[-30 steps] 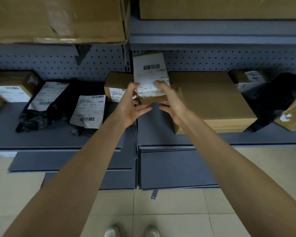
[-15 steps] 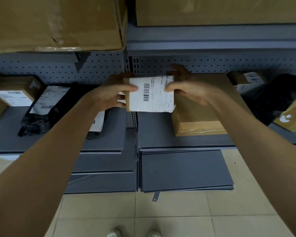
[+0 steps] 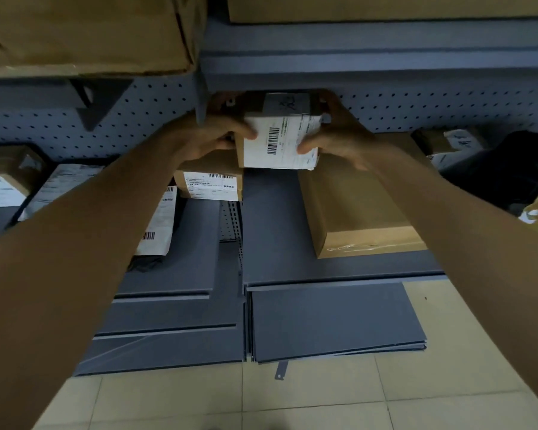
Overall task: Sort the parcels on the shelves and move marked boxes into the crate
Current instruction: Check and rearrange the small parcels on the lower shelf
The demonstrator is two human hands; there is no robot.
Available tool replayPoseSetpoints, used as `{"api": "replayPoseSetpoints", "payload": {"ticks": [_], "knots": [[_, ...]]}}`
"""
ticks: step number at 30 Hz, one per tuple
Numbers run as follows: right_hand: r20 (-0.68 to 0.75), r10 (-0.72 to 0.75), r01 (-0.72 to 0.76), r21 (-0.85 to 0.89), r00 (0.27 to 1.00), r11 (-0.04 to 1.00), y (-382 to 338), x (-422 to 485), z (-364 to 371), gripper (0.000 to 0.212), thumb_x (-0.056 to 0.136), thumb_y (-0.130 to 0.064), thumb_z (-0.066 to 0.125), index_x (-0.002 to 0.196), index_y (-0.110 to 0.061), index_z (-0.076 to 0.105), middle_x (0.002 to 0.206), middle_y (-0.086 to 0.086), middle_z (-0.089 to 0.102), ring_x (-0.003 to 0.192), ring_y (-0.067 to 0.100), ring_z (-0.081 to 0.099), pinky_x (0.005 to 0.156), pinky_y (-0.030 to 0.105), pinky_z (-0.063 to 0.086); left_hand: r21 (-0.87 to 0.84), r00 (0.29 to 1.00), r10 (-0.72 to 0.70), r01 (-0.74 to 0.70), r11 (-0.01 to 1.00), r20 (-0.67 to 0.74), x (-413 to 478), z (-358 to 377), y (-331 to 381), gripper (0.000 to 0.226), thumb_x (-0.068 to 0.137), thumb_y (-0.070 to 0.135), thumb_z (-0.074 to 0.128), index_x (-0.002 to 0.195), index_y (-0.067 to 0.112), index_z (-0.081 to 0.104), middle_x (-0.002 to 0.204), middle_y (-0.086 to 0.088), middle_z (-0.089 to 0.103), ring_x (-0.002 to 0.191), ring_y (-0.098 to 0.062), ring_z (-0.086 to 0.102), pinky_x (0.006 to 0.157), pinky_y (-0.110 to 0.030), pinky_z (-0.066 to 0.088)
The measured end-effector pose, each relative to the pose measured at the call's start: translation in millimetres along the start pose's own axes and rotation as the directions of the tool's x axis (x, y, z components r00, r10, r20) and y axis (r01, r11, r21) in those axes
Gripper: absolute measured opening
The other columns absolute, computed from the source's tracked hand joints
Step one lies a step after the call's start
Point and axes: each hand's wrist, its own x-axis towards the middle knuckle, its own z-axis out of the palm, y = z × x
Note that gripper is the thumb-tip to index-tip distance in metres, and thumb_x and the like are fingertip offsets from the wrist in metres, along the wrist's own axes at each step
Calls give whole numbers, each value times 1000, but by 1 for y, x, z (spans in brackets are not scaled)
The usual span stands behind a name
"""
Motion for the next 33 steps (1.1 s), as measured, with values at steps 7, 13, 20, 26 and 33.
{"api": "replayPoseSetpoints", "payload": {"ticks": [7,13,20,26,33], "knots": [[-26,68,-67,20,997,998,22,14,9,109,67,9,73,152,-25,14,134,9,54,115,26,58,90,42,55,-125,998,-62,59,990,-17,24,6,-22,86,75,-11,68,141,34,38,118,-3,63,106,-21,63,82,-33,58],[-25,64,-65,-44,998,997,22,21,6,106,69,8,72,152,-23,14,106,-8,62,96,13,63,70,21,54,-152,997,-76,71,986,-28,30,7,-31,83,72,-12,70,136,32,40,125,-5,57,104,-21,64,73,-28,58],[-54,-7,7,2,999,1000,13,27,3,78,74,3,69,140,-17,34,119,2,60,108,19,58,82,33,56,-204,990,-120,104,973,-71,28,11,-46,65,73,-3,75,128,14,46,113,-6,67,94,-21,71,73,-32,59],[-410,115,2,273,905,962,18,6,27,74,79,-13,72,141,-11,32,118,-2,55,100,11,59,76,15,53,-370,983,-175,142,918,-58,15,27,-46,35,79,5,72,111,8,59,104,-9,72,92,-20,72,78,-37,60],[-379,306,-71,523,873,849,17,-10,54,66,82,-35,72,131,-13,35,116,3,61,101,18,64,90,41,55,-679,935,-343,193,708,-93,-9,64,-42,45,72,15,81,109,12,57,114,-13,62,104,-31,63,68,-43,60]]}}
